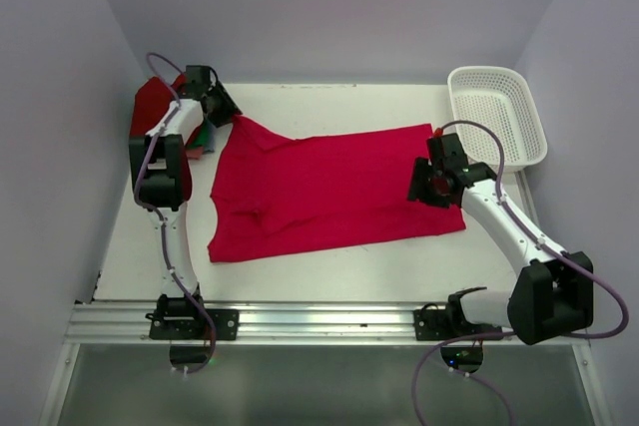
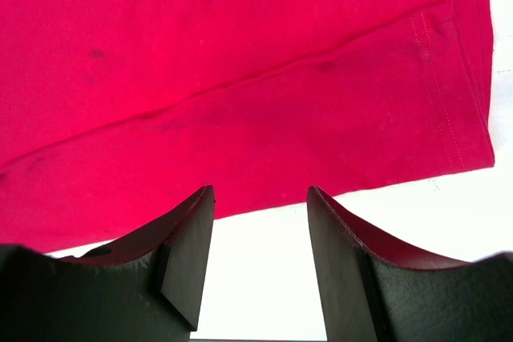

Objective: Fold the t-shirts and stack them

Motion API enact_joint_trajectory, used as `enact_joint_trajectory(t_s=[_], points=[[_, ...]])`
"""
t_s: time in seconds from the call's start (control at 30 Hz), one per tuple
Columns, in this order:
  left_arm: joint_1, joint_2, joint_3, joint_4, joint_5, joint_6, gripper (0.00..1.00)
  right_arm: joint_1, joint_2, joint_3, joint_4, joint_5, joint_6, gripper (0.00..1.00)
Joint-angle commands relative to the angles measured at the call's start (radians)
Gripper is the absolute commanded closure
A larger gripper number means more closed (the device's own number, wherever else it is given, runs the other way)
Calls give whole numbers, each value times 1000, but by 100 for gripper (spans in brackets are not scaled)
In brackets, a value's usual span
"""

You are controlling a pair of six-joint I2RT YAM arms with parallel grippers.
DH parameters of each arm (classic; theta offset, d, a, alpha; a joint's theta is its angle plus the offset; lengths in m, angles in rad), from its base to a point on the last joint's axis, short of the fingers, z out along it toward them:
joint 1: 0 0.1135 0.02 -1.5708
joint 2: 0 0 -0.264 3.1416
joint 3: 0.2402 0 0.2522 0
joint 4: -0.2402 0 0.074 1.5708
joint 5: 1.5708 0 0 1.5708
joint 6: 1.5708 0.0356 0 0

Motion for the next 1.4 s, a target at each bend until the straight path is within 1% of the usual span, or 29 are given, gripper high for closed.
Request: enact_joint_trajectory(t_s=[0.0,0.1,0.2,0.23,0.3,0.4,0.57,0.67,0.77,0.8,0.87,0.9,0.97,1.0,1.07,1.1,1.2,1.27,1.33,1.37], points=[[9,-2,7,74,-9,-31,55,1,-41,0,4,-4,-20,47],[14,5,-4,97,2,-41,53,1,-47,-1,0,3,-21,46],[23,-4,-47,133,7,-63,45,1,-49,-5,1,4,-21,47],[28,-14,-62,140,10,-71,33,1,-47,-5,0,4,-21,47],[41,-28,-116,182,16,-99,27,0,-44,-7,1,6,-20,46],[57,-47,-173,237,30,-139,25,1,-39,-4,-5,7,-18,47],[69,-15,-179,262,74,-185,25,1,-44,1,-13,16,-18,47],[72,-2,-197,311,100,-214,26,1,-53,-1,-16,21,-18,47],[74,21,-207,344,125,-243,32,1,-56,-1,-19,26,-17,47],[74,33,-208,363,132,-251,41,1,-58,-1,-22,29,-15,47],[74,42,-213,366,152,-271,49,1,-59,-2,-23,33,-14,47],[74,45,-219,399,159,-275,57,1,-61,-2,-23,35,-13,48],[74,48,-227,412,169,-280,65,1,-64,-5,-25,39,-13,48],[75,42,-237,424,172,-280,73,1,-65,-5,-23,42,-13,48],[74,38,-245,430,180,-277,80,0,-67,-7,-22,46,-10,49],[75,30,-248,433,180,-274,86,1,-67,-7,-19,44,-9,50],[81,21,-248,435,179,-266,92,0,-67,-10,-16,44,-9,50],[84,15,-247,433,180,-261,91,1,-67,-11,-14,41,-9,50],[86,10,-240,418,179,-258,79,1,-69,-13,-13,41,-9,50],[87,2,-242,403,172,-251,66,1,-67,-14,-11,39,-9,50]])
